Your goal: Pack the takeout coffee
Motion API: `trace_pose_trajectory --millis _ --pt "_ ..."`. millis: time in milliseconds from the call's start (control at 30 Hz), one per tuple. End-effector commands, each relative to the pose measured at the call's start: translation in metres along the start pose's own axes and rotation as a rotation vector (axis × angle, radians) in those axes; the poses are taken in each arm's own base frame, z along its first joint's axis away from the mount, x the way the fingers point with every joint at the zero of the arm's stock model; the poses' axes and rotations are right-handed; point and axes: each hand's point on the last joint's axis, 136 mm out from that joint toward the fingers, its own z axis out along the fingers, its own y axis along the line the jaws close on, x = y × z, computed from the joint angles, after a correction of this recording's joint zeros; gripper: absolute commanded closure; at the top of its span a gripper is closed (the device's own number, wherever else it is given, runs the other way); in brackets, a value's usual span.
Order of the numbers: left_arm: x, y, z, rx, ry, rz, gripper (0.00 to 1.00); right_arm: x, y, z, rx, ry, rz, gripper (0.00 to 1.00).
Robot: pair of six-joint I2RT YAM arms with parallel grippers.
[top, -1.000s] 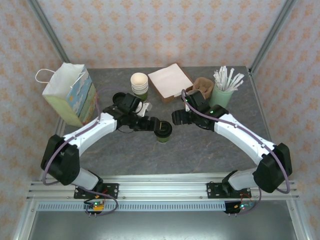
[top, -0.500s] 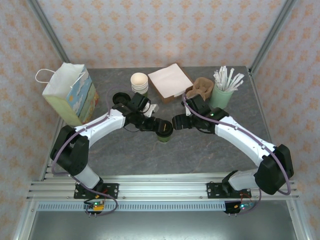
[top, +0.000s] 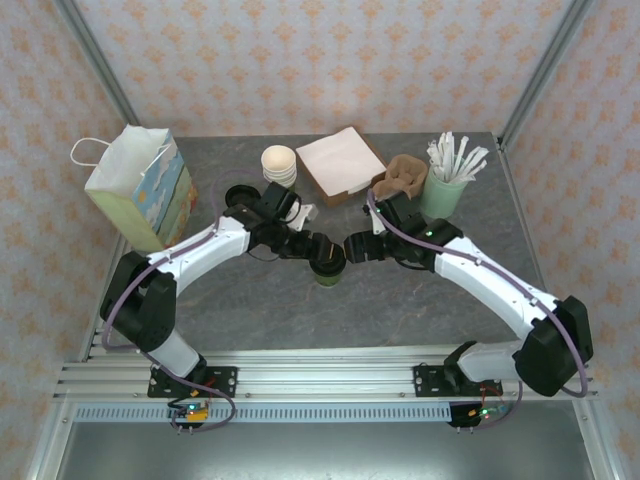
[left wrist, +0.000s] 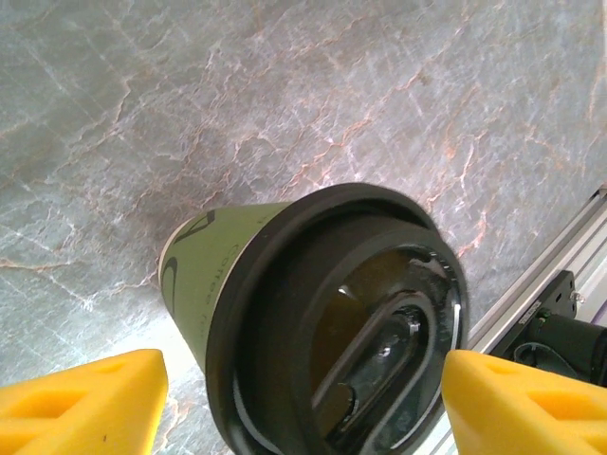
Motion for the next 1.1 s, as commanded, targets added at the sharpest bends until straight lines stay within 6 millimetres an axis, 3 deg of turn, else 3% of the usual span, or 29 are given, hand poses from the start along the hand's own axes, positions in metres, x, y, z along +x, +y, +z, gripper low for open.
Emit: trace_pose_trajectory --millis 0,100,267,467,767,1067 --pt "-0.014 -0.017 -0.029 -0.009 -0.078 0.041 0.22 0.003 0.011 -0.006 -0.019 -0.019 -0.050 0.15" --pt "-0.022 -0.014 -0.051 -0.066 -0.141 0.051 0.22 0.009 0.016 0.003 -0.037 0.004 -0.068 0.14" --pt "-0.041 0.008 -0.103 -0.152 -0.308 -0.012 0.22 0.021 0.024 0.015 -0.132 0.045 -0.001 0.12" --pt "-0.052 0.024 -0.146 -0.177 -0.449 -0.065 0.22 0.005 0.053 0.034 -0.348 0.046 0.245 0.16" --pt "-0.047 0.027 -0.157 -0.203 -0.476 -0.059 0.22 0.008 0.047 0.062 -0.353 0.080 0.418 0.32" --pt "-0.047 0.037 -0.176 -0.274 -0.518 -0.061 0.22 0.009 0.061 0.074 -0.419 0.080 0.509 0.34"
